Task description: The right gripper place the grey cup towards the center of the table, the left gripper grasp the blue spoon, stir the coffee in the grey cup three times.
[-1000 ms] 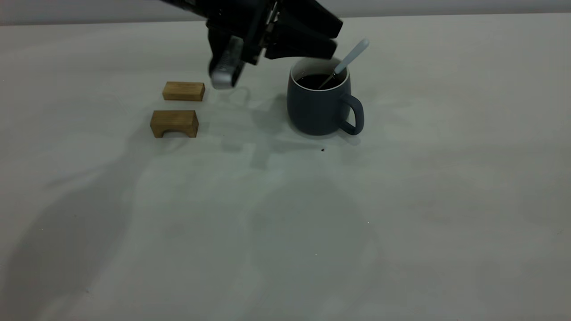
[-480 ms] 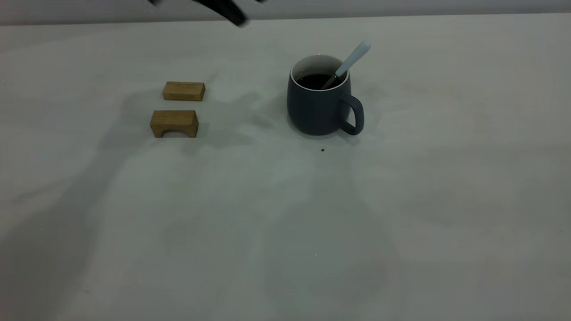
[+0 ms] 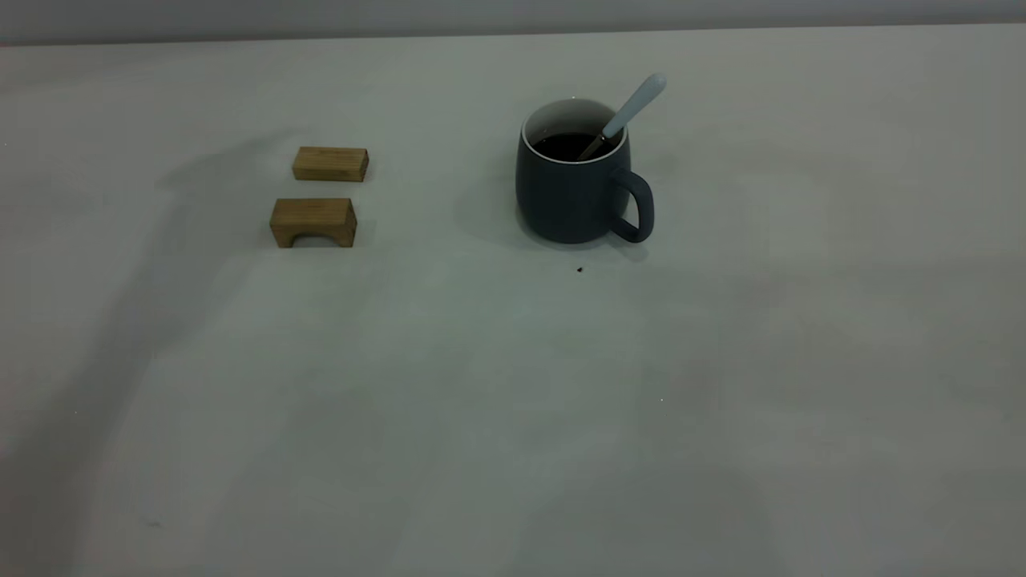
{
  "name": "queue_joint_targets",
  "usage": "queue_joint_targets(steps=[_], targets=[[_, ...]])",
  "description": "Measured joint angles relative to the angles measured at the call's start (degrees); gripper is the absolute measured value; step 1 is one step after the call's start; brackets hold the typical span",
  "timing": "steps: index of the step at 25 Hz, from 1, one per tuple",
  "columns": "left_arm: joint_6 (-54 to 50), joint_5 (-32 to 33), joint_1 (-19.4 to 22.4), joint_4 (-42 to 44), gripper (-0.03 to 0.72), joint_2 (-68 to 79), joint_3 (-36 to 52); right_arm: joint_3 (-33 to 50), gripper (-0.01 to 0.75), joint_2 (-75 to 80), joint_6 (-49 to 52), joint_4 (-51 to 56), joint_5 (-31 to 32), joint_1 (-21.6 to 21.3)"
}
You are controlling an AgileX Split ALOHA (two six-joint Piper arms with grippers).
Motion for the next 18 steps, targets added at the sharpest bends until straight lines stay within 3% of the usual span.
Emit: queue_joint_targets(steps=[8,18], targets=[[25.1,0.0,-0.4,6.0,0.444,-10.1,8.3,0.0,0.239,0.0,0.0,0.0,0.0,0.0],[20.1,0.0,-0.4,25.7,0.444,-25.9,27.5,0.0,0.239,0.0,0.0,0.0,0.0,0.0]])
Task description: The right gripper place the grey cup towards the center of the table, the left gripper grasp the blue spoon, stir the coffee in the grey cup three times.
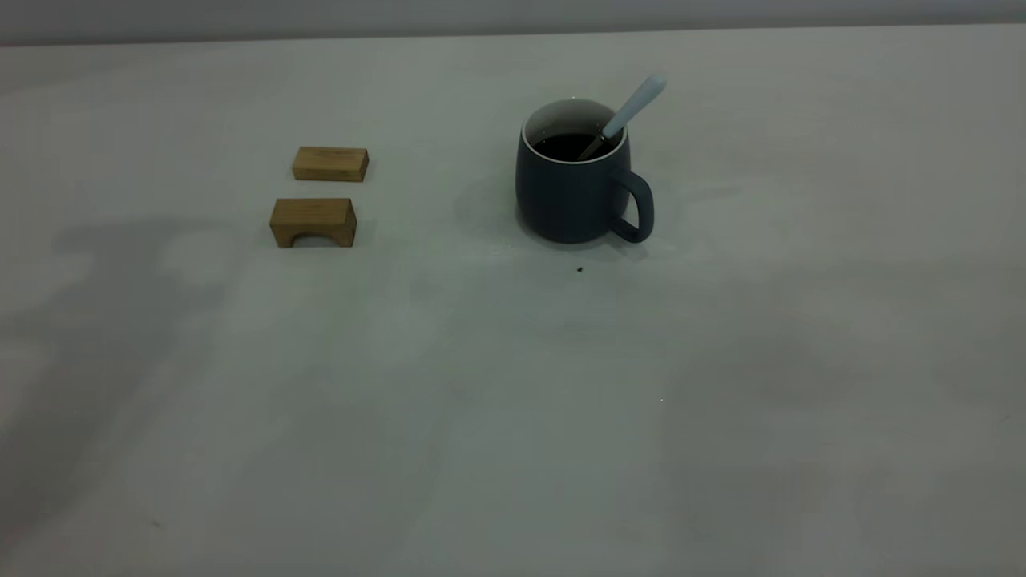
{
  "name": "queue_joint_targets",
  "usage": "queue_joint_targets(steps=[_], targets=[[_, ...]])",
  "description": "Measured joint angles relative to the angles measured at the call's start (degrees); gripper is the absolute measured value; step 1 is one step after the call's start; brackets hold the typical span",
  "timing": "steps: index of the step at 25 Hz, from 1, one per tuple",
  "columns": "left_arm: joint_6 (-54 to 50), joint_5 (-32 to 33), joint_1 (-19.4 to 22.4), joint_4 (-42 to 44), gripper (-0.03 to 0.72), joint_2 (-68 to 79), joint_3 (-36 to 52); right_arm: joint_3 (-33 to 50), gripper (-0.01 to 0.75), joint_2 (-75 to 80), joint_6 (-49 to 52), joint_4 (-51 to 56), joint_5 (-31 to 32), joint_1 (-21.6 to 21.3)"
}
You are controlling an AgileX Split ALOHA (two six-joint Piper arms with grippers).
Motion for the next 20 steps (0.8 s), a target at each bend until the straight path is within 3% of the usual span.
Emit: queue_joint_targets(steps=[7,14,20], targets=[[4.4,0.0,0.0,0.8,0.444,-15.3,14.5,0.0,0.239,0.0,0.0,0.0,0.0,0.0],[9.5,0.0,0.2,-5.6,0.444,-32.7,27.6,0.0,0.239,0.0,0.0,0.0,0.0,0.0],[16.2,0.0,6.9,-12.2,0.444,-53.9,37.5,0.0,0.239,0.0,0.1,0.0,0.0,0.0]])
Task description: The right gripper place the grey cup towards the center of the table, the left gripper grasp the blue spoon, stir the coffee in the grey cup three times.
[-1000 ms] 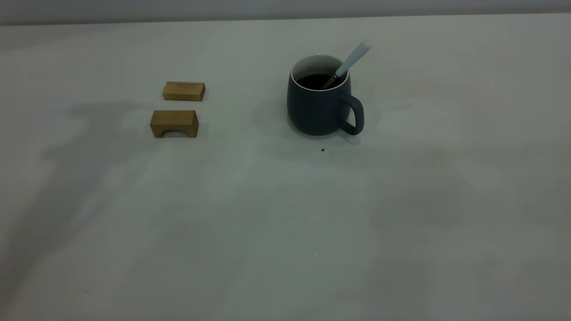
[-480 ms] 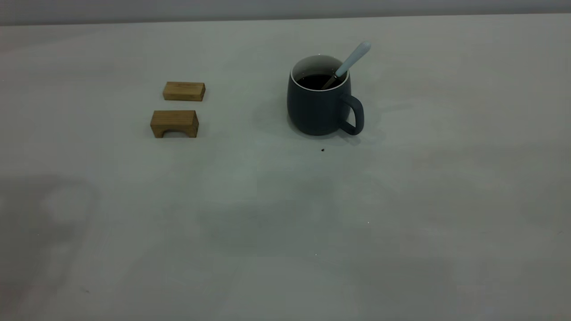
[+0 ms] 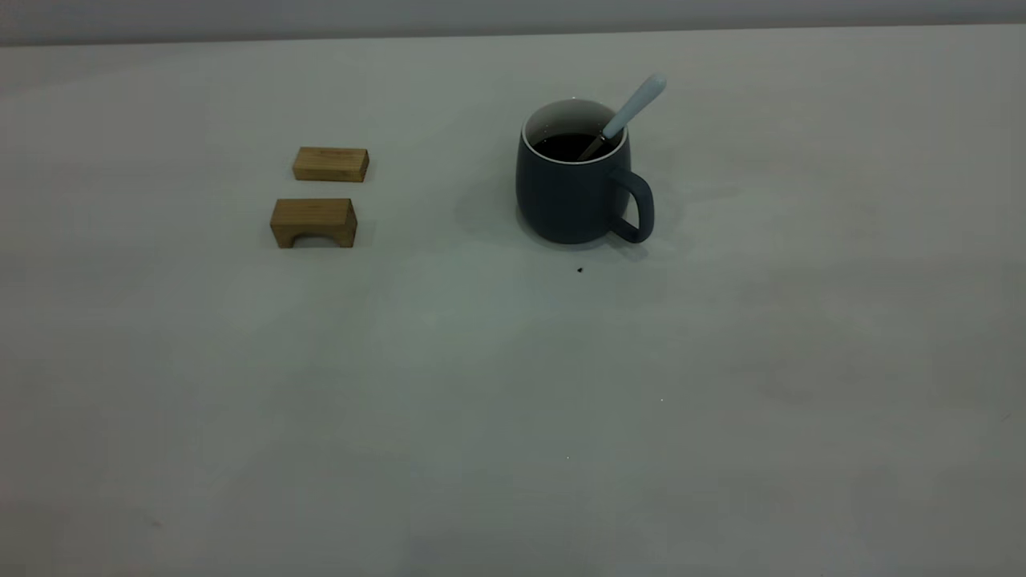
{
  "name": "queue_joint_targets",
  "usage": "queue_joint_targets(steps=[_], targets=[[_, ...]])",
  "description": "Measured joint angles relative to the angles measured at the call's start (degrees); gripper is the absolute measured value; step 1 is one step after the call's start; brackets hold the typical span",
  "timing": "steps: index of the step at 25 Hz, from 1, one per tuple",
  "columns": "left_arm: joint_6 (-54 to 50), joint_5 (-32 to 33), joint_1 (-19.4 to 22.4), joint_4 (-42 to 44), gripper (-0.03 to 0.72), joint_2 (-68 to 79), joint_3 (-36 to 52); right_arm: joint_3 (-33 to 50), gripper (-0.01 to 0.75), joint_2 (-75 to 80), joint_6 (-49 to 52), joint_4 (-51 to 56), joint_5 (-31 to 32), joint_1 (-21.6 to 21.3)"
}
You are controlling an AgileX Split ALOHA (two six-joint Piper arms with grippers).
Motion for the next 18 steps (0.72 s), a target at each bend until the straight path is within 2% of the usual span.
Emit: queue_joint_targets(steps=[7,11,18], targets=[[2.4,0.0,8.9,-2.3,0.444,-19.0,5.8,0.0,0.239,0.0,0.0,0.0,0.0,0.0],[6.2,-0.3,10.8,-3.8,0.444,-25.7,10.2,0.0,0.239,0.0,0.0,0.0,0.0,0.0],[12.3,-1.4,10.9,-8.1,0.444,-32.1,14.9,0.0,0.239,0.0,0.0,0.0,0.0,0.0]])
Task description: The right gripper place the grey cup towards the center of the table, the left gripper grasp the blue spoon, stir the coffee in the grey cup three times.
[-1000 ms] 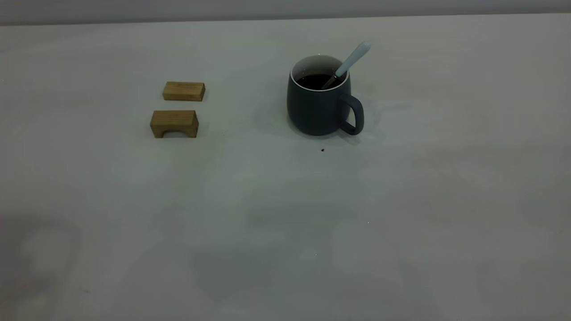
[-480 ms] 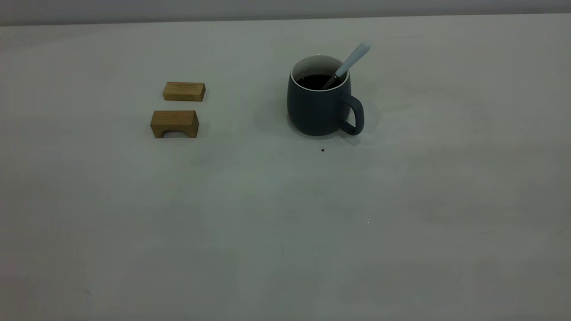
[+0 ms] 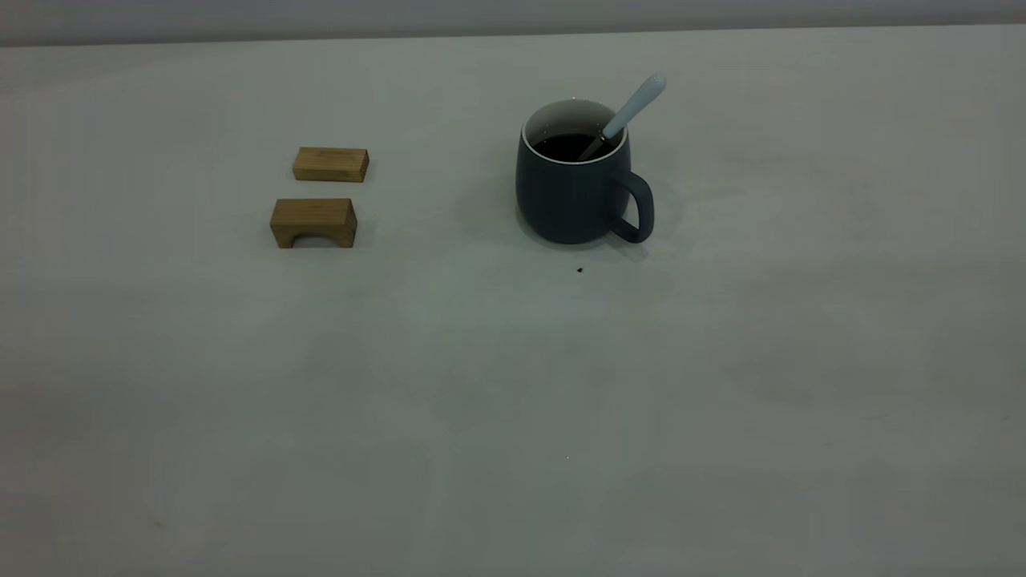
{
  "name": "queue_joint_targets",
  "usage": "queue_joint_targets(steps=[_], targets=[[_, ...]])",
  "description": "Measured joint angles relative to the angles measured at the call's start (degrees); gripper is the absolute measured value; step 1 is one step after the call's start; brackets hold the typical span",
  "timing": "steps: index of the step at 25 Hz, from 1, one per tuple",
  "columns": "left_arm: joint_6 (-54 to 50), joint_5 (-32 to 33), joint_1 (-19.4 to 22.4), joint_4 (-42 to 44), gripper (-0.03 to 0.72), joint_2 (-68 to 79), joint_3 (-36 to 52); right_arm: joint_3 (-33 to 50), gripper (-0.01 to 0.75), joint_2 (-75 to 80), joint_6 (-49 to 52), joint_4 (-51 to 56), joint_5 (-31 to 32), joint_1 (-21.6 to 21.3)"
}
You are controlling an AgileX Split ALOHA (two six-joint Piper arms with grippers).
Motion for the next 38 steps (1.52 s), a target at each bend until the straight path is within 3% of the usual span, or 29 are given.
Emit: queue_joint_targets(steps=[38], targets=[[0.8,-0.3,0.0,-1.5,0.444,-2.9,0.5,0.0,0.239,0.0,0.0,0.0,0.0,0.0]])
